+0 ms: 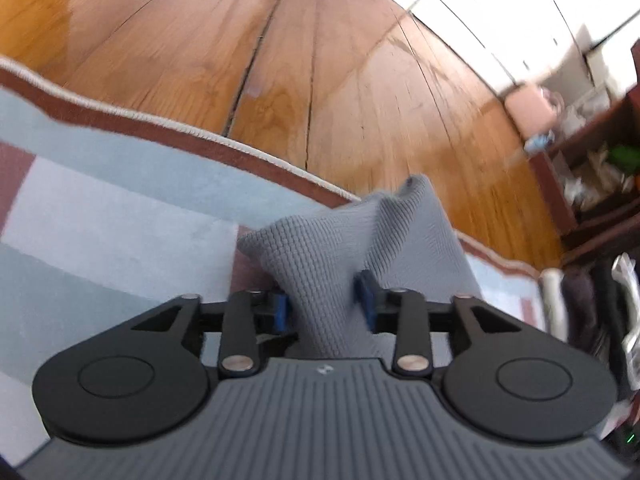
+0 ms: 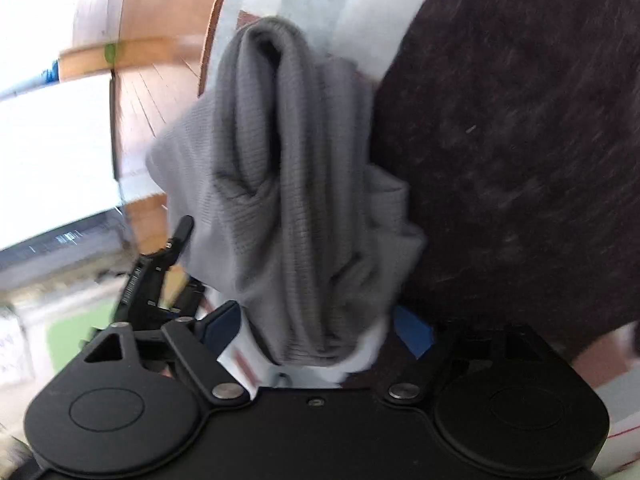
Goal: Fold clothes
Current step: 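Grasp the grey shirt bundle with the left tool while the right tool holds its end, then carry the grey shirt bundle with both tools toward the clothes stack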
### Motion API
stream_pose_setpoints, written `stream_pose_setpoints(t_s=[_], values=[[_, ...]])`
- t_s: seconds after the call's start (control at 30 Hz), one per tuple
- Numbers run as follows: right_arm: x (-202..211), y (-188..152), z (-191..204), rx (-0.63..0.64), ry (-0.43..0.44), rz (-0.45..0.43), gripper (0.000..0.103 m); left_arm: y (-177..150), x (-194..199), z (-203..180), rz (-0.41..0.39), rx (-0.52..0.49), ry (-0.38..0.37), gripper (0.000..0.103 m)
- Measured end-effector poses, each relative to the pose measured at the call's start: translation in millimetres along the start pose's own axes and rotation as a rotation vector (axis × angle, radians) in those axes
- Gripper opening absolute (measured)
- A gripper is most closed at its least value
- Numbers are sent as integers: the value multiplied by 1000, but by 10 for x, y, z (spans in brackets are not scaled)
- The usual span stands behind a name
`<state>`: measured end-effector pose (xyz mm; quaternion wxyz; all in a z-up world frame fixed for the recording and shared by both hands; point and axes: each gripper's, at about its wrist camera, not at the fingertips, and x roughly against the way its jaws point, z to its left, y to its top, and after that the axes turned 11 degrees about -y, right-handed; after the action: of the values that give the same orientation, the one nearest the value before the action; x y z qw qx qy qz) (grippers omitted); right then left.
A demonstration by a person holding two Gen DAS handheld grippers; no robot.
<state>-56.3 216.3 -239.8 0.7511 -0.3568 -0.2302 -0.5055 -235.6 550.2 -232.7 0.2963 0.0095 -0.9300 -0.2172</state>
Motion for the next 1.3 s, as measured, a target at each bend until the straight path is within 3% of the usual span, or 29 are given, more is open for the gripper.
stream_pose_setpoints(t_s=[0.1, 0.17, 0.2, 0.27, 0.37, 0.43, 0.5, 0.6, 0.7, 0.73, 0.8, 0.87, 0.93, 1.0, 1.03, 1.07, 1.1, 1.13, 1.3], values=[[-69, 18, 122, -33, 0, -34, 90, 78, -51, 105, -19, 76, -64, 41], [-97, 39, 214, -51, -12, -69, 89, 112, -65, 138, -28, 90, -87, 19], [-68, 26, 220, -67, -21, -101, 86, 93, -50, 82, -44, 53, -68, 17], [-10, 1, 234, -96, -40, -164, 56, 41, -5, -93, -69, -49, 1, 14], [145, 38, 466, 67, -95, -255, 44, -86, 109, -527, -84, -254, 149, 13], [283, 85, 743, 226, -153, -331, 43, -163, 219, -724, -87, -283, 169, 12], [430, 82, 961, 356, -179, -396, 43, -158, 266, -734, -70, -250, 169, 13], [453, 167, 908, 391, -216, -384, 46, -168, 280, -544, -9, -172, 168, 13], [477, 251, 856, 426, -252, -372, 57, -145, 225, -299, 53, -60, 181, 14], [483, 279, 834, 435, -262, -367, 60, -149, 235, -253, 57, -41, 163, 14], [410, 343, 633, 361, -192, -351, 67, -141, 244, -157, 60, 0, 108, 16], [371, 275, 431, 313, -117, -358, 73, -100, 219, -36, 63, 54, 34, 25], [272, 319, 443, 323, -95, -376, 83, -60, 194, 86, 66, 108, -40, 36], [173, 362, 455, 332, -72, -395, 86, -29, 140, 93, 84, 81, -90, 39], [125, 383, 462, 338, -62, -403, 80, -23, 111, 33, 92, 28, -78, 36], [122, 390, 507, 357, -67, -404, 53, -17, 81, -35, 100, -30, -61, 32], [119, 398, 552, 377, -72, -404, 39, -18, 79, -108, 90, -75, -48, 23], [117, 403, 597, 397, -77, -405, 37, -21, 81, -181, 76, -117, -34, 18], [464, 140, 878, 581, -96, -514, 34, -44, 201, -629, 7, -297, -5, 14]])
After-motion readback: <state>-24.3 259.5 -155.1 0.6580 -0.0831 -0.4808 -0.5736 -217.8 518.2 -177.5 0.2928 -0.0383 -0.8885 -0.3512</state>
